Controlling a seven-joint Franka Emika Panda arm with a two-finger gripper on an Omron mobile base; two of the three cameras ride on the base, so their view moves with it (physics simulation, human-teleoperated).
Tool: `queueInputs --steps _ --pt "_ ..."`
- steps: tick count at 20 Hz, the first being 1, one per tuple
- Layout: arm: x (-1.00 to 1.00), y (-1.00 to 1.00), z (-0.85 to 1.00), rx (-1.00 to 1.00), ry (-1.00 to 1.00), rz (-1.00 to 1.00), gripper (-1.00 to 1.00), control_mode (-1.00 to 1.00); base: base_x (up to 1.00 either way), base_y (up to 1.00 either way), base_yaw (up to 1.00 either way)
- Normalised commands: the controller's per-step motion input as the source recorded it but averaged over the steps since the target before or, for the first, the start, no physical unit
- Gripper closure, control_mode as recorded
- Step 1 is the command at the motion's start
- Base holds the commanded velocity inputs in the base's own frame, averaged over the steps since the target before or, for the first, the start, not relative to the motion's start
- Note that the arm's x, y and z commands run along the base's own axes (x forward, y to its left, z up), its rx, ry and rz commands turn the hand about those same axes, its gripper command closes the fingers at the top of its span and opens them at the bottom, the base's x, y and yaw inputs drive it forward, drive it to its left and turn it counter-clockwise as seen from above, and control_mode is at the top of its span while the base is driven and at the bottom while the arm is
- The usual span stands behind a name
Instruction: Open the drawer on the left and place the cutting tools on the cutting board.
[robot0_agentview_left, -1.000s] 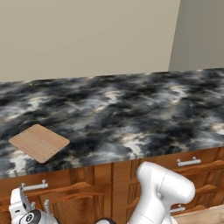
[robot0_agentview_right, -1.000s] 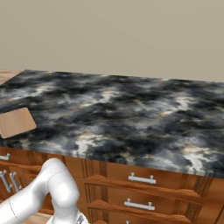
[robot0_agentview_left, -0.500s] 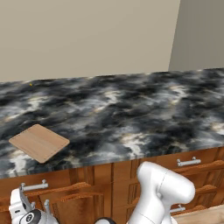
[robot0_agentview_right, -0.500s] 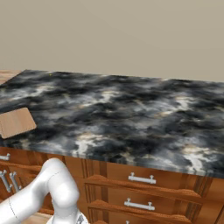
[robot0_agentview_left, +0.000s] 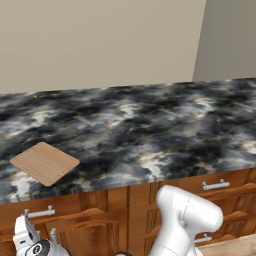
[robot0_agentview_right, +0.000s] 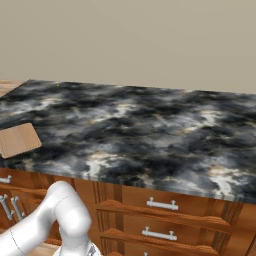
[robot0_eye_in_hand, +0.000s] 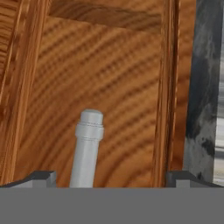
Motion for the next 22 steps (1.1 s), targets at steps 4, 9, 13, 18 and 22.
queueInputs --steps 4,9,13,18,22 --pt "0.05 -0.24 -0.30 0.00 -0.05 0.00 -1.00 -1.00 0.00 0.00 0.00" --pt "0.19 -0.15 -0.29 0.00 -0.06 0.00 -1.00 -1.00 0.00 0.00 0.00" --pt "0.26 -0.13 -0.30 0.00 -0.05 0.00 -1.00 -1.00 0.00 0.00 0.00" --pt "0.21 -0.04 -0.37 0.00 -0.05 0.00 -1.00 -1.00 0.00 0.00 0.00" --pt "0.13 0.00 -0.52 0.00 -0.05 0.00 -1.00 -1.00 0.00 0.00 0.00"
